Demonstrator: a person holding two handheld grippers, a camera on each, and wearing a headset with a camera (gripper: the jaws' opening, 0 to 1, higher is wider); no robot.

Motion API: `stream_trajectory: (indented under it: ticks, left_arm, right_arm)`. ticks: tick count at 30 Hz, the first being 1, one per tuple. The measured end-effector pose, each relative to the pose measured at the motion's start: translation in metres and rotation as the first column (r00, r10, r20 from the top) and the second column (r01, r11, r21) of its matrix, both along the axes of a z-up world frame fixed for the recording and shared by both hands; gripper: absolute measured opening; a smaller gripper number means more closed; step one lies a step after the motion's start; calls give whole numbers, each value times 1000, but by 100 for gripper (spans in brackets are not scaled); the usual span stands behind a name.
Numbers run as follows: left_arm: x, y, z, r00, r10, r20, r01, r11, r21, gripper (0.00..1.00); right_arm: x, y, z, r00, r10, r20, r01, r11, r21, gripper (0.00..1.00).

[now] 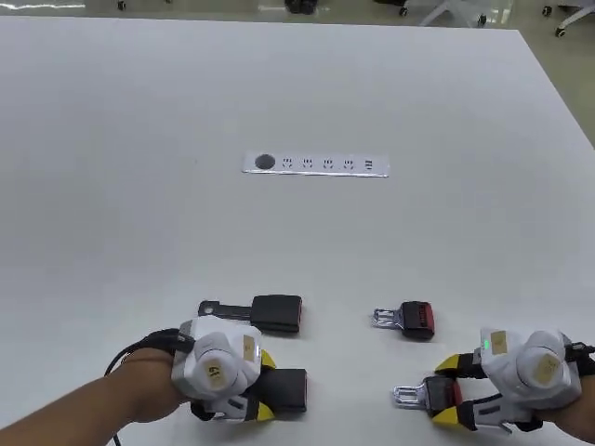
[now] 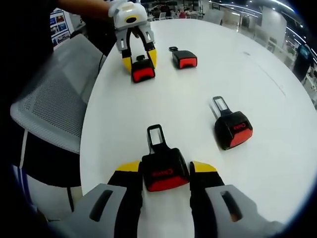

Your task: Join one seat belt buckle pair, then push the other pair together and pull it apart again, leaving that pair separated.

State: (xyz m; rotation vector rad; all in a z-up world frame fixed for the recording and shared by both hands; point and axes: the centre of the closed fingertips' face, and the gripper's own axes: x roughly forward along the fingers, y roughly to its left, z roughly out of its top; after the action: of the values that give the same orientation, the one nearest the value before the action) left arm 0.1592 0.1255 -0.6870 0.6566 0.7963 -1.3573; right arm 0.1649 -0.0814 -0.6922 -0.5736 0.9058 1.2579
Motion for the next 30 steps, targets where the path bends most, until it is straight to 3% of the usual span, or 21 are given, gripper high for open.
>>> stream_trajectory:
  ticks: [14,30]
  left_arm:
    - [3,-2,-1,1000,14,-9,-14,1000,18,34]
    - [4,-2,-6,1000,5,-15,-4,999,36,34]
  right_arm:
    - [2,5,-3,1000,-22,-7,22,999,-38,35]
    - [-4,38,-2,999,32,-8,-32,998,-55,35]
